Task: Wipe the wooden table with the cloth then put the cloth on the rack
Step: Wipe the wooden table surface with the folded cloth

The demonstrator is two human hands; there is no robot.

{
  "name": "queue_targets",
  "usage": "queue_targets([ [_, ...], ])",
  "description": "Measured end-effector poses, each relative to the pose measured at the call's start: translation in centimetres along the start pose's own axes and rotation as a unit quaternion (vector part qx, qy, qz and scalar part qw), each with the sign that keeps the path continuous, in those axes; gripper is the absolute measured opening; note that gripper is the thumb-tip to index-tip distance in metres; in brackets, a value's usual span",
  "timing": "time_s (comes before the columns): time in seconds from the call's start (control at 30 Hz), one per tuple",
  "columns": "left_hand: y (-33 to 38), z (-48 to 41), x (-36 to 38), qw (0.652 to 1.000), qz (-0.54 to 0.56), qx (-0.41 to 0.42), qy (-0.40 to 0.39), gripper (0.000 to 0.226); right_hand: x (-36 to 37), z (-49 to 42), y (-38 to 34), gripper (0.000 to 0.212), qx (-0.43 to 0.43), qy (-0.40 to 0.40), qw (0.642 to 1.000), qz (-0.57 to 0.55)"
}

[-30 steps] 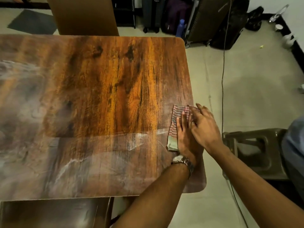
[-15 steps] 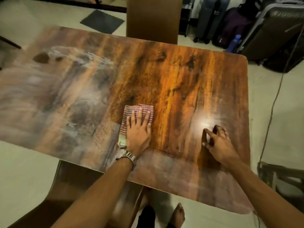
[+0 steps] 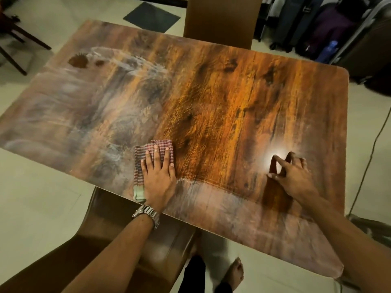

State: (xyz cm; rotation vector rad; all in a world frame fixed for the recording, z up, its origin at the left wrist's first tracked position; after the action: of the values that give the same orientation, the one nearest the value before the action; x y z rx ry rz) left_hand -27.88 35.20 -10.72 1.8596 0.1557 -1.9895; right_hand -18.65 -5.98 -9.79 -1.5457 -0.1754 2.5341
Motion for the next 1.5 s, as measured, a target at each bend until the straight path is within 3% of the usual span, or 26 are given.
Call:
queue_targets([
  [0.23,13.8,6.5,2.7,0.995,0.015,0.097,-0.019,0.058,-2.5,0.7,3.0,0.052,-0.021,0.047,0.993,-0.106],
  [0.63,39.9,18.8,9.1,0.966,0.052,0.237,-0.095,0.062,-6.6,4.3,11.1,0.046,-0.016,0.116,0.986,-0.116],
  [0.77,44.3,22.7,9.9,0.955,0.045,0.263,-0.131,0.062,-6.1,4.9,11.6,0.049,-0.035,0.118,0.987,-0.105],
  [1.0,41.6,26.8,10.4,0.928,0.057,0.323,-0.179,0.056,-3.6,5.5,10.1,0.047,-0.031,0.087,0.991,-0.099],
  [1.13,36.5,26.9,9.4,0.925,0.067,0.342,-0.155,0.059,-2.3,5.1,8.5,0.048,-0.034,0.053,0.995,-0.071],
  [1.5,11.2,14.3,4.3,0.984,0.013,0.158,-0.081,0.057,-0.8,3.4,5.8,0.06,0.021,0.018,0.999,-0.02],
])
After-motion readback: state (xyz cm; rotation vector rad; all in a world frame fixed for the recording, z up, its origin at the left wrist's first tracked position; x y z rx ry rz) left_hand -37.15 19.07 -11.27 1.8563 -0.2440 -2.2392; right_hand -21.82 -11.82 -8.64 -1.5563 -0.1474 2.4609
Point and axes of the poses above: each hand's wrist, its own z-axis away from the middle knuckle, its own x-axis out of the palm, y = z × x, the point moved 10 cm from there along -z, towards the middle knuckle, and after that the axes turned 1 degree about y, right-handed, at the moved point
